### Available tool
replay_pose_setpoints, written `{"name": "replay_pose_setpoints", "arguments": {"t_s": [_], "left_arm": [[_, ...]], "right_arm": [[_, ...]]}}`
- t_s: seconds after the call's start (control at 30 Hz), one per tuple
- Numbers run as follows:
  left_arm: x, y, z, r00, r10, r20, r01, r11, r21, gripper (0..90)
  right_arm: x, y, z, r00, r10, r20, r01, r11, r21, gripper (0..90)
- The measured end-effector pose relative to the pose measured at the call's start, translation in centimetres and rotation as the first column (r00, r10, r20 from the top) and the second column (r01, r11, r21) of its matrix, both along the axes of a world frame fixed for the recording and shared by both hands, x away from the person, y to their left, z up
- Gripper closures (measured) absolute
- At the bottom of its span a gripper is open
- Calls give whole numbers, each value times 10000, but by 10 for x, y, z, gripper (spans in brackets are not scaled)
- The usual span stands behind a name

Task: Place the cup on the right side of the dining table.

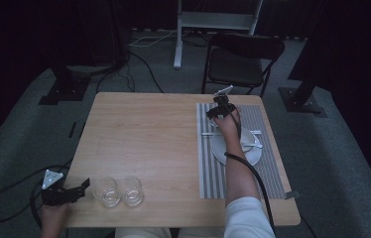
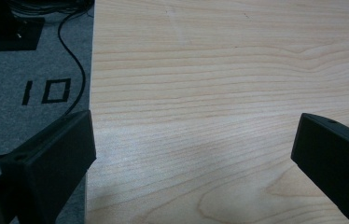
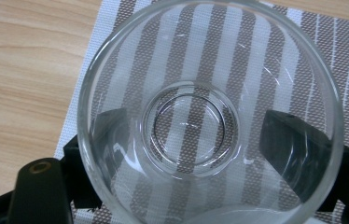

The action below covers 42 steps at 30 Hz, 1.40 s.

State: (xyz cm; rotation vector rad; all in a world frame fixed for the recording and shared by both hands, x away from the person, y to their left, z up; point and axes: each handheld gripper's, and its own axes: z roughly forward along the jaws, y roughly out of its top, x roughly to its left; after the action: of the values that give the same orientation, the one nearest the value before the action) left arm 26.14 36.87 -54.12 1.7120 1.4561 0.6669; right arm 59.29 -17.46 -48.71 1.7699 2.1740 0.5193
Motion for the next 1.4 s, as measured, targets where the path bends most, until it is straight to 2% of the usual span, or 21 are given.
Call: {"name": "replay_pose_setpoints", "arguments": {"t_s": [0.17, 0.23, 0.33, 0.4, 0.47, 0.57, 0.83, 0.93, 1.07, 1.23, 1.3, 1.4], "left_arm": [[0, 0, 0, 10000, 4, 6, -4, 10000, -4, 2], [0, 0, 0, 10000, -4, -17, 4, 10000, -1, 2], [0, 0, 0, 10000, -36, -40, 36, 10000, 12, 2], [1, 0, 0, 10000, -53, -51, 53, 10000, 30, 2], [1, 0, 0, 9999, -69, -81, 70, 10000, 42, 1], [1, 0, 0, 9999, -69, -73, 69, 10000, 46, 2], [1, -1, 0, 9998, -134, -142, 137, 9998, 156, 2], [1, -2, 0, 9998, -127, -146, 130, 9998, 179, 1], [1, -2, 0, 9998, -116, -159, 119, 9998, 184, 1], [1, -2, 0, 9998, -111, -157, 115, 9997, 202, 2], [1, -2, 0, 9998, -110, -154, 113, 9997, 201, 2], [2, -2, 0, 9998, -106, -155, 109, 9997, 198, 1]], "right_arm": [[-2, -2, 1, 9998, 103, -157, -100, 9998, 186, 203], [-3, -5, 3, 9996, -5, -267, 19, 9987, 518, 200], [-7, -7, 5, 9998, -13, -223, 27, 9981, 622, 200], [-11, -8, 9, 10000, -36, -33, 38, 9976, 697, 201], [-15, -8, 12, 10000, 67, 69, -71, 9981, 614, 202], [-19, -9, 13, 9999, 110, 25, -111, 9978, 657, 206], [-43, -19, 17, 9982, 73, 588, -140, 9935, 1134, 206], [-51, -22, 18, 9958, 72, 907, -169, 9942, 1065, 206], [-62, -26, 19, 9938, 119, 1102, -263, 9911, 1309, 205], [-75, -28, 22, 9884, 202, 1502, -413, 9895, 1383, 205], [-81, -29, 24, 9856, 224, 1675, -499, 9856, 1616, 204], [-89, -29, 26, 9820, 292, 1864, -620, 9831, 1724, 204]]}}
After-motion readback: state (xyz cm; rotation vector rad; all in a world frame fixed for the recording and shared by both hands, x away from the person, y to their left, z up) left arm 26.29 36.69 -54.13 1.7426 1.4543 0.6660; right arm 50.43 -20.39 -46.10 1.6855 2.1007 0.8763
